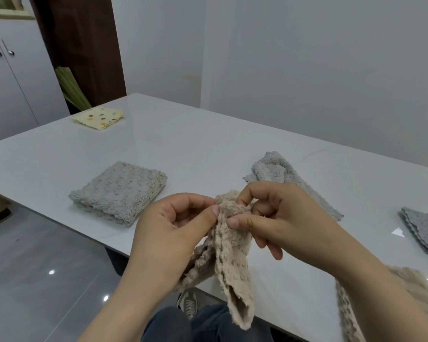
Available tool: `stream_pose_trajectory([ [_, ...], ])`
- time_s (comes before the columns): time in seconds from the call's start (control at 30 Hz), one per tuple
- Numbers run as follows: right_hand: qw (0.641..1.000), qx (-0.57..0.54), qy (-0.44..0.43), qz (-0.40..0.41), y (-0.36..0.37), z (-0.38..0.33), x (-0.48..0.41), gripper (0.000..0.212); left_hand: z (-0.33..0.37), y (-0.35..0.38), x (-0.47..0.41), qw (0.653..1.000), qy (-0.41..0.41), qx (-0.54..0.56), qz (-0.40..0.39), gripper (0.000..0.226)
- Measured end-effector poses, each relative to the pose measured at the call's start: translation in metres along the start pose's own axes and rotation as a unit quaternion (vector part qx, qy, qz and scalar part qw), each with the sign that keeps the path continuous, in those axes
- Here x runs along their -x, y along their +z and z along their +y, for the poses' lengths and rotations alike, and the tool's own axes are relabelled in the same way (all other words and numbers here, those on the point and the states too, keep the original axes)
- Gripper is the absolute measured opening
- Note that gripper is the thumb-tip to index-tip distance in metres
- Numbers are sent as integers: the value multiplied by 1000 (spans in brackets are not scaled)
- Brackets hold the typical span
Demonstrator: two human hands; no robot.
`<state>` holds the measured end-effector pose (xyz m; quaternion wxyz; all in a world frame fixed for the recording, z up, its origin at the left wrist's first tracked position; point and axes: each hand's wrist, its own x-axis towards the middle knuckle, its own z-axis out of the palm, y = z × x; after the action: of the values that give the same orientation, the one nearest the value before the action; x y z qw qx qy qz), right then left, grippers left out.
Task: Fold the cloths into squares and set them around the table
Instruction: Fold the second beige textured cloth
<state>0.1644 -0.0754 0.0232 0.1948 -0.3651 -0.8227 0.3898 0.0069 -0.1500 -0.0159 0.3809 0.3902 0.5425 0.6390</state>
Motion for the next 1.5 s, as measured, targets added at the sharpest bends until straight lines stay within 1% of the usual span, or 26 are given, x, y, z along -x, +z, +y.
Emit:
stream_pose_trajectory([
  [0.23,1000,12,4,17,2,-1,0,17,8,-3,6,999,12,22,-26,19],
  [0.43,1000,5,3,24,2,-2,1,18,14,-5,11,998,15,38,-48,22],
  [0.53,1000,-2,-1,26,4,-2,1,18,14,-7,11,998,10,27,-58,21],
  [0.6,1000,-2,-3,28,4,-2,1,17,14,-8,12,998,10,8,-68,24],
  [0.8,999,-5,-10,32,6,1,-1,16,8,-7,9,999,20,-17,-44,25],
  [0.9,1000,-1,-5,6,4,1,-1,19,8,-8,6,999,29,-21,-38,23],
  [1.03,998,36,42,-36,-8,9,0,28,12,-13,4,999,24,-9,-29,20],
  [1.13,994,75,63,-49,-14,18,-1,30,13,-17,1,1000,24,-10,-13,23],
  [1.23,990,97,77,-63,-16,26,-2,37,15,-21,-2,1000,24,-7,-15,23],
  [1.27,990,101,78,-67,-17,28,-2,35,15,-22,-3,1000,25,-8,-16,24],
  [1.37,992,105,40,-53,-19,32,-3,23,10,-28,-8,999,32,-22,0,23],
  [1.47,992,122,-8,-4,-18,37,-3,37,5,-32,-12,998,46,-43,13,21],
  [1.5,993,118,-16,13,-17,38,-3,39,2,-33,-13,997,49,-48,21,19],
])
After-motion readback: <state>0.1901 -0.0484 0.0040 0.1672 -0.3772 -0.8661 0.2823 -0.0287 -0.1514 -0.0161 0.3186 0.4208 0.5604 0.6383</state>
